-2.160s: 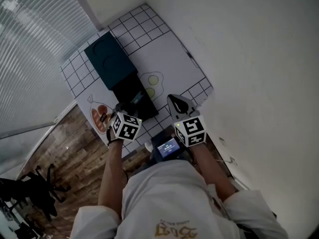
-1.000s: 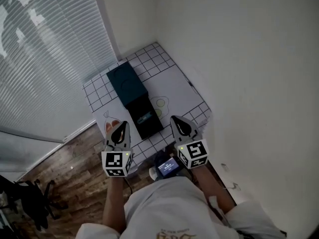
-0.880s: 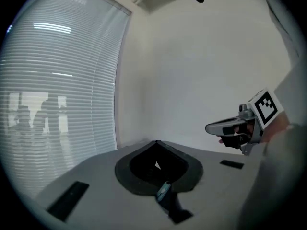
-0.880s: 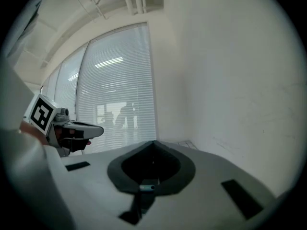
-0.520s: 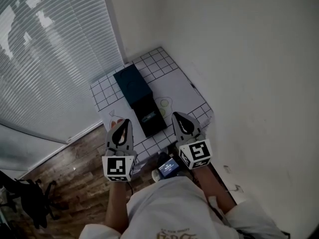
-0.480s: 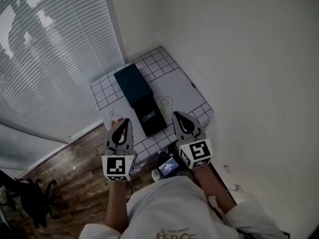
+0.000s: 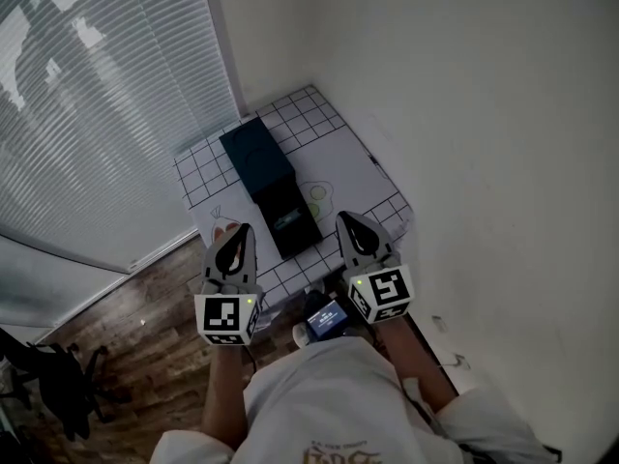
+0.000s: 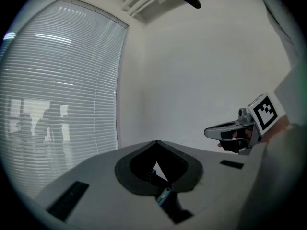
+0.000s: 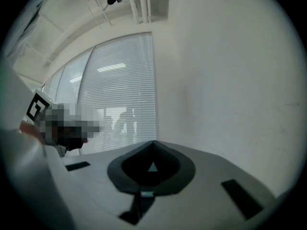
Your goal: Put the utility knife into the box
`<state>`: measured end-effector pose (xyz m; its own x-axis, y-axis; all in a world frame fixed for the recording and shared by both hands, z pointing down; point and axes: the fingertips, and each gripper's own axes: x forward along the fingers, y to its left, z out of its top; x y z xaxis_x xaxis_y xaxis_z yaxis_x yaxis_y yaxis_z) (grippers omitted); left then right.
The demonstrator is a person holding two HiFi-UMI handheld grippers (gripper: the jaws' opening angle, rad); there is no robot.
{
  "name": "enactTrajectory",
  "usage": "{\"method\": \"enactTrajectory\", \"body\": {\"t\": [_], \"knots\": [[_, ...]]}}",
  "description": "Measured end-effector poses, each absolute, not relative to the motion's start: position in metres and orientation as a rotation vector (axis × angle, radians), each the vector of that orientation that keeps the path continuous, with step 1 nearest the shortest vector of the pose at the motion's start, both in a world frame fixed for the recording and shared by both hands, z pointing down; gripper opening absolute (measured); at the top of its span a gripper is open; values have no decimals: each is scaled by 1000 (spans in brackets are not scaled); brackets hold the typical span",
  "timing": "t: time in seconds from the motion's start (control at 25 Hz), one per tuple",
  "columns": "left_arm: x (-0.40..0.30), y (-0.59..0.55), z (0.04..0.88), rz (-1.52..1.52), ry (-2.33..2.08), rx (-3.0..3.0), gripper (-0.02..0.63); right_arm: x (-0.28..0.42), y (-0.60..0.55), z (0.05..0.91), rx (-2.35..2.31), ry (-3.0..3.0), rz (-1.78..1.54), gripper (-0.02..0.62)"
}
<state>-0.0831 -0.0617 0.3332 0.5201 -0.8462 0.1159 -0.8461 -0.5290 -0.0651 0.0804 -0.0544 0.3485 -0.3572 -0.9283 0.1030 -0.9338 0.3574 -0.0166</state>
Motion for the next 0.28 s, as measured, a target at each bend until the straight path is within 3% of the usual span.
{"method": "enactTrajectory", "body": {"t": [0.28], "knots": [[-84, -72, 338, -227, 1536, -2743, 8, 82, -61, 352, 1732, -2518, 119, 6]]}}
